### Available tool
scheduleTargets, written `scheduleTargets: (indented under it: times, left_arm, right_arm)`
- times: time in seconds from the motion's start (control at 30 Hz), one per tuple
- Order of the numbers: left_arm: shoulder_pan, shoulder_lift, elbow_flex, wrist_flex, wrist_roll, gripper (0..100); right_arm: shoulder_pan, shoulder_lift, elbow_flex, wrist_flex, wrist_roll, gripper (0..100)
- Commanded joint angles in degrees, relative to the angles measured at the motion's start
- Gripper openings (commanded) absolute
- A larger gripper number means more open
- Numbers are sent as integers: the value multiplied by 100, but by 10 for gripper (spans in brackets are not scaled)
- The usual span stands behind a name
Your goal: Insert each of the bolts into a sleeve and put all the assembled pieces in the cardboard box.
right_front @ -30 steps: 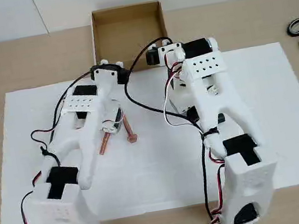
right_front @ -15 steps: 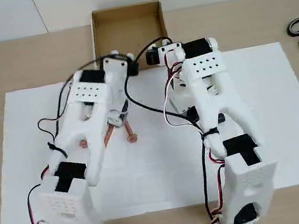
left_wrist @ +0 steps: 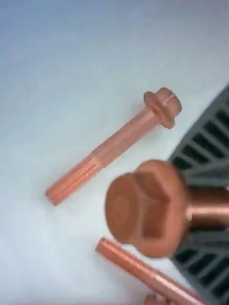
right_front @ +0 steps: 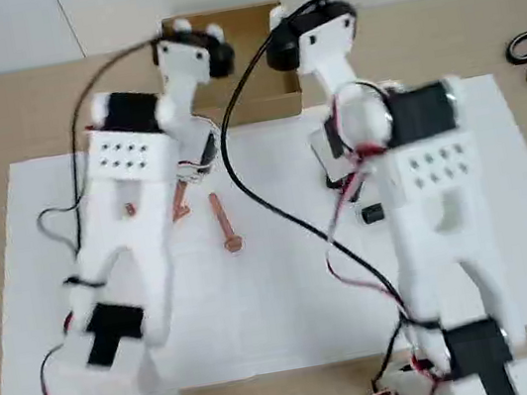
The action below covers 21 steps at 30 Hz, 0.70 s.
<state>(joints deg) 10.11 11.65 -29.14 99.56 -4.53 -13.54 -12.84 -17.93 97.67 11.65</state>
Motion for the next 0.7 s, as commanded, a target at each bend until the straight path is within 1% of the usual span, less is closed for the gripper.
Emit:
scheduleTargets:
  times: [0.0,0.17,0.33,0.43,0.53,0.67]
  left_arm:
    - [26,-1301,-180,88,-35,6]
    - [-9,-2541,673,88,-26,6]
    - [70,-4026,1745,-70,-35,6]
    - [229,-4844,2273,-457,-18,6]
    - [255,-5547,3081,-1011,-18,6]
    - [229,-6251,4374,-2286,0,6]
  right_arm:
    - [22,-910,-114,84,-62,4]
    - [22,-1648,-62,75,-62,4]
    - [-84,-2404,668,75,-70,4]
    - [-356,-3099,1310,31,-62,4]
    - [-681,-3820,2084,-110,-53,4]
    - [-760,-4637,3420,-796,-70,4]
